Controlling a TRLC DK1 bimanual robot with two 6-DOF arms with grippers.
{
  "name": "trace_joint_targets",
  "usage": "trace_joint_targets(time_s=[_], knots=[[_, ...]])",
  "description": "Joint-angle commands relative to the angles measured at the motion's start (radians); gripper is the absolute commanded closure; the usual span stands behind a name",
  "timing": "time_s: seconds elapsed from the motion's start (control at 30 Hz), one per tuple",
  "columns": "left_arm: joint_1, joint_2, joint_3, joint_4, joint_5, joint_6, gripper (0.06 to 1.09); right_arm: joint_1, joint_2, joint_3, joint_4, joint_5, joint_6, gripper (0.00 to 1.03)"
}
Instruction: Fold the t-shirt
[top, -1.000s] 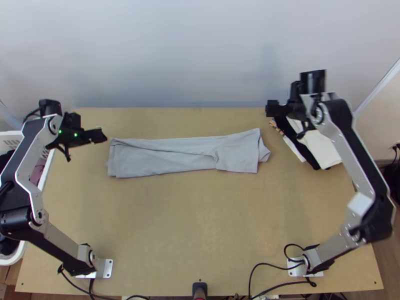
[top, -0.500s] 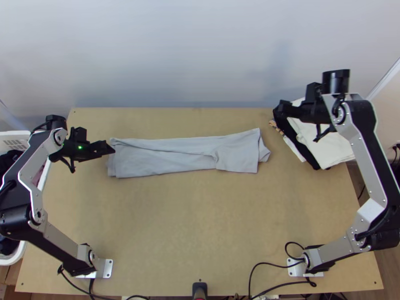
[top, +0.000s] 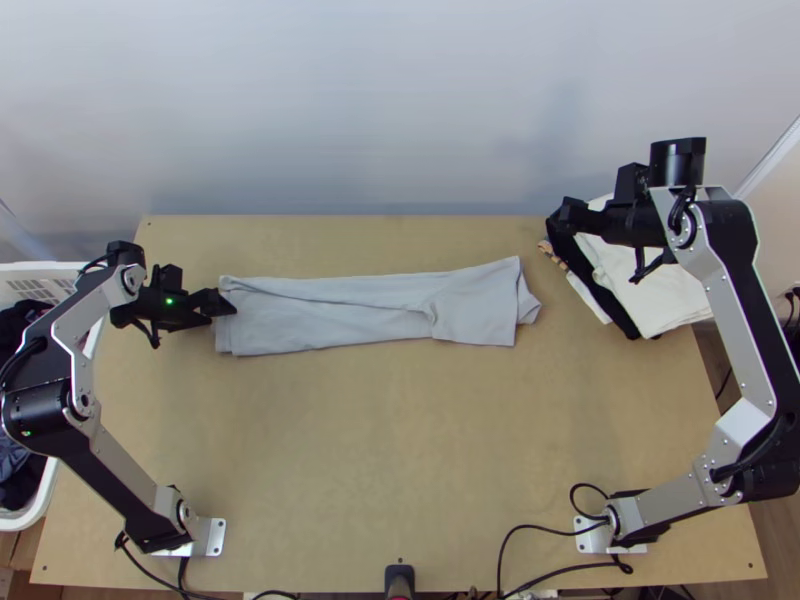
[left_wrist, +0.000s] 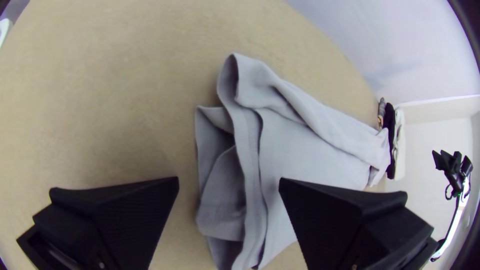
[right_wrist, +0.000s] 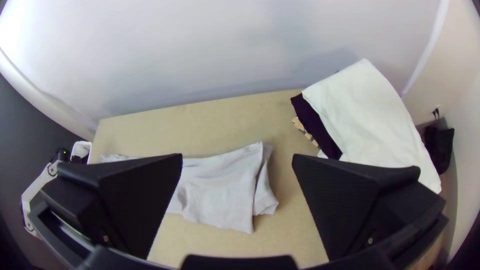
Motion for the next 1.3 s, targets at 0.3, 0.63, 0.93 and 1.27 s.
trace_joint_targets(time_s=[0.3, 0.63, 0.93, 1.27], knots=[[-0.154, 0.07, -0.043, 0.04, 0.015, -0.076, 0.11, -0.001, -0.043, -0.01, -0.004, -0.003, 0.019, 0.04], [-0.128, 0.062, -0.08, 0.077, -0.053, -0.106, 1.05, -0.003, -0.074, -0.035, -0.004, -0.003, 0.018, 0.04], [0.19, 0.019, -0.048, -0.061, -0.08, 0.139, 1.05, -0.024, -0.105, -0.088, -0.004, -0.003, 0.008, 0.04], [0.372, -0.097, 0.207, -0.408, -0.076, 0.27, 1.05, -0.012, -0.112, -0.134, 0.005, -0.004, 0.008, 0.04]])
